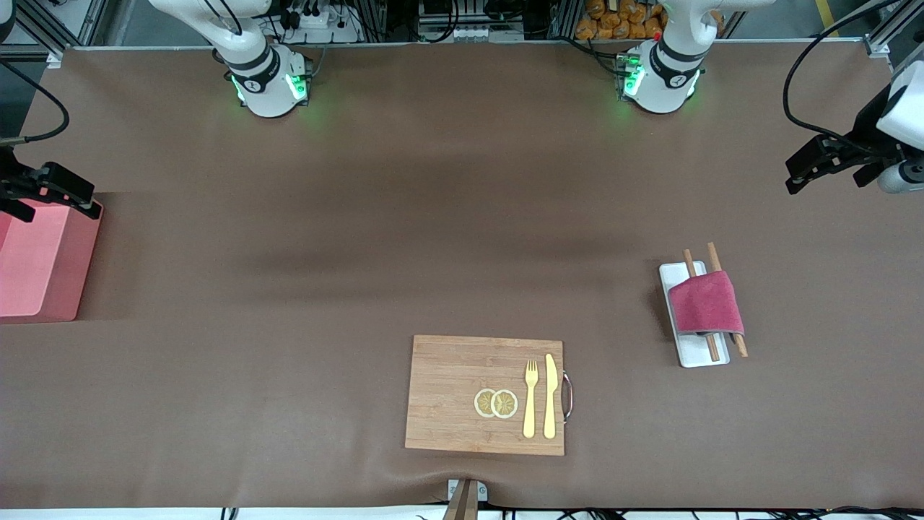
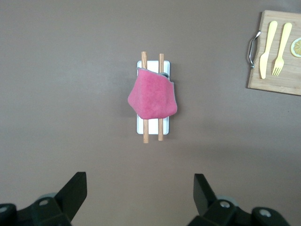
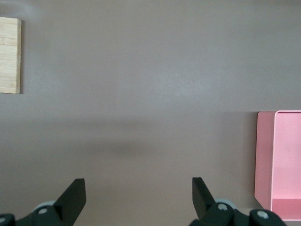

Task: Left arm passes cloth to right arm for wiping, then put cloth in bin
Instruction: 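Move the left gripper down toward the pink cloth on the tray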

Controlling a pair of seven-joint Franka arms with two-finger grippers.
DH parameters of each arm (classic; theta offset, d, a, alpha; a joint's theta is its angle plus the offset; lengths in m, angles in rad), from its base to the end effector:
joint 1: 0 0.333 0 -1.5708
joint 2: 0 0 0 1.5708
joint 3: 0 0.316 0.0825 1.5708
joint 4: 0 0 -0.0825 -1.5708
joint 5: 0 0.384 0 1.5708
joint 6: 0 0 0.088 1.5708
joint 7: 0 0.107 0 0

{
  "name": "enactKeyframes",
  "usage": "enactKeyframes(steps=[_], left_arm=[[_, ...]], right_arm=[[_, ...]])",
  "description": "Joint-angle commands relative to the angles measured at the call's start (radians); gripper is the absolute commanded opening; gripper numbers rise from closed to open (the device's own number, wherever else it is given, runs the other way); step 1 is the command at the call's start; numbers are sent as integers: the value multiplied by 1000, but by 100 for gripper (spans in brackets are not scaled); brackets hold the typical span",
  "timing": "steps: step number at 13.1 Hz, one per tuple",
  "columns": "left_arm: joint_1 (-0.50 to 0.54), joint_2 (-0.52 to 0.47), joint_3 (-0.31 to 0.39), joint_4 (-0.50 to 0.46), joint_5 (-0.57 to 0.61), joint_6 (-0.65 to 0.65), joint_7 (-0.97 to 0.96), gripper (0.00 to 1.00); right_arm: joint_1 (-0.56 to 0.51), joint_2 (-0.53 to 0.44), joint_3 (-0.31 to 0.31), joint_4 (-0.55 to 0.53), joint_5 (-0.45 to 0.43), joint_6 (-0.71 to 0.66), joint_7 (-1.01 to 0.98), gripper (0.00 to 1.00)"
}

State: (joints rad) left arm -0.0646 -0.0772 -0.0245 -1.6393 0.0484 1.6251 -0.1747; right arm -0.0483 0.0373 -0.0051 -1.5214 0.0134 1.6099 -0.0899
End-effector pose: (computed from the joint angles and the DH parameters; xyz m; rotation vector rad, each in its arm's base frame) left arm 0.5340 -0.0433 0.6391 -3.0954 -0.1309 -0.1070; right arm 0.5698 -0.0290 0.6305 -3.1305 -0.0569 -0.0814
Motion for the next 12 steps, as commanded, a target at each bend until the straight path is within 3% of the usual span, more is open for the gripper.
enactKeyframes(steps=[1,6,9,12], left_arm=[[-12,-9,9,9,-1,-42,-11,100],[-3,83,5,85,1,-111,6,100],[-3,114,3,21,-1,-59,-5,100],[3,117,2,-130,-1,148,-5,100]], right_arm=[[-10,4,10,9,-6,-8,9,100],[-10,4,10,9,-6,-10,10,100],[-8,21,10,9,-6,-8,10,100],[-7,21,10,15,-4,-13,10,100]])
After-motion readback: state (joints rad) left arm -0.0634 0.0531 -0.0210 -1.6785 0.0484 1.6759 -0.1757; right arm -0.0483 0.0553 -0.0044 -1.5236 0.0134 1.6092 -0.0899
